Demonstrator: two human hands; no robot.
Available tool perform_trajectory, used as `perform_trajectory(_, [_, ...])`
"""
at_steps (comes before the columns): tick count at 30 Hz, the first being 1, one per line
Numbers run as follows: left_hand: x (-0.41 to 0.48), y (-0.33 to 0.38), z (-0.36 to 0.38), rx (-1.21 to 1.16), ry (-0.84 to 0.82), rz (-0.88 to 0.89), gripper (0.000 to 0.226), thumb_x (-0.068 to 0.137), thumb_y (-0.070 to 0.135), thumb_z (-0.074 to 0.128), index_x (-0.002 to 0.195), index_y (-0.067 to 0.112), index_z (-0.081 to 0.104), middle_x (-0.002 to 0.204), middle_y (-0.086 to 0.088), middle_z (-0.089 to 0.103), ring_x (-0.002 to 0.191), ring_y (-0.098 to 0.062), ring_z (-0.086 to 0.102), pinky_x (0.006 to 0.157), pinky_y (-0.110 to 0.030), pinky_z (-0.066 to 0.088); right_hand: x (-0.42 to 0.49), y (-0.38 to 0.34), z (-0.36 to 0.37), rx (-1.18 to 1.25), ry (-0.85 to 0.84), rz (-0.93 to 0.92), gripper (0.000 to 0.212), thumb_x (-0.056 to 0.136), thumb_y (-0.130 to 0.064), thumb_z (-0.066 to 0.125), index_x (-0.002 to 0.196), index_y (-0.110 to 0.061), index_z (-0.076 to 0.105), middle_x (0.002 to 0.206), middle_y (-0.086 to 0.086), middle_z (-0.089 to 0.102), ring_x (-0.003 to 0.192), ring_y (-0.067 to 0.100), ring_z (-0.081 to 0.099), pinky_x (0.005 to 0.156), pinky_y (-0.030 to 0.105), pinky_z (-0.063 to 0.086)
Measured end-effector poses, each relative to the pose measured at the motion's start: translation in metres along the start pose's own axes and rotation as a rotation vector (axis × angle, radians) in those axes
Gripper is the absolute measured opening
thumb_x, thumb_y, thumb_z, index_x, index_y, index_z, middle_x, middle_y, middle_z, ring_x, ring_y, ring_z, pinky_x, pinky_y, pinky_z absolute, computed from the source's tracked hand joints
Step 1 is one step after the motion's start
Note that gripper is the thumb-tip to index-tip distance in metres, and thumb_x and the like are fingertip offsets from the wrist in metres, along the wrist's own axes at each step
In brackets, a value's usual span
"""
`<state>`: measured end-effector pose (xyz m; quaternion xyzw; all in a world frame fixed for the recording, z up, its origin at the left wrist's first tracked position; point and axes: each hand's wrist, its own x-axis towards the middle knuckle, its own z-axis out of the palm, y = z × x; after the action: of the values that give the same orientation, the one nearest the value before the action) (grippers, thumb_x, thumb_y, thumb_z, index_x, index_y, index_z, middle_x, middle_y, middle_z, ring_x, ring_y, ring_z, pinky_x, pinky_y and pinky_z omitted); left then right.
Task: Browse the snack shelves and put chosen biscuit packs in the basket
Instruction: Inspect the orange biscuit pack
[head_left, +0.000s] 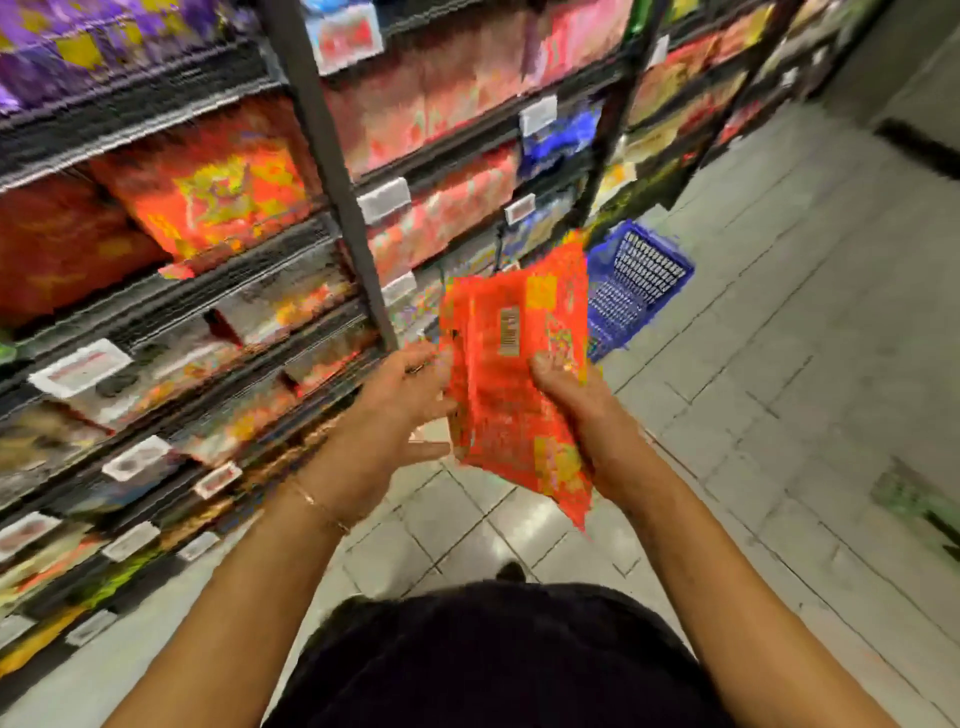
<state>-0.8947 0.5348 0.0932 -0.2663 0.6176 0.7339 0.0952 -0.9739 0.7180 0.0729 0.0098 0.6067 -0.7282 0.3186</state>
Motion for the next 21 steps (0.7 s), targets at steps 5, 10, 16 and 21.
perform_trajectory(5, [0.063,0.016,0.077,-0.461,-0.25,-0.262,0.103,0.071,0.085,0.058,0.148,0.018,0.046,0.139,-0.023,0.062,0.126,-0.043,0.062,0.098,-0.076,0.043,-0.006,-0.043,-0.091,-0.531,0.079,-0.25,0.049,0.07,-0.06,0.077,0.116,-0.054,0.061,0.103,-0.036,0.071,0.093,-0.011,0.068,0.075,0.006,0.05])
perform_trajectory(10, [0.124,0.034,0.118,-0.532,-0.341,-0.38,0.114,0.067,0.085,0.064,0.154,0.014,0.04,0.137,-0.03,0.06,0.124,-0.049,0.061,0.098,-0.072,0.047,0.03,-0.067,-0.165,-0.664,-0.084,-0.298,0.064,0.077,-0.063,0.078,0.136,-0.057,0.053,0.119,-0.023,0.07,0.102,0.008,0.072,0.083,0.029,0.062])
perform_trajectory(16, [0.231,0.052,0.19,-0.319,-0.202,-0.416,0.035,0.081,0.046,0.065,0.096,0.017,0.079,0.101,-0.01,0.077,0.084,-0.026,0.076,0.077,-0.044,0.062,0.121,-0.088,-0.232,-0.995,-0.236,-0.292,0.085,0.082,-0.052,0.083,0.156,-0.039,0.042,0.158,-0.02,0.045,0.14,0.0,0.046,0.114,0.029,0.041])
perform_trajectory(21, [0.344,0.064,0.245,-0.438,-0.099,-0.528,0.032,0.087,0.026,0.057,0.109,0.009,0.072,0.099,-0.013,0.075,0.082,-0.03,0.072,0.078,-0.043,0.06,0.214,-0.123,-0.322,-0.634,-0.015,0.019,0.057,0.089,-0.062,0.066,0.142,-0.043,0.056,0.133,-0.035,0.059,0.118,-0.02,0.054,0.092,0.001,0.041])
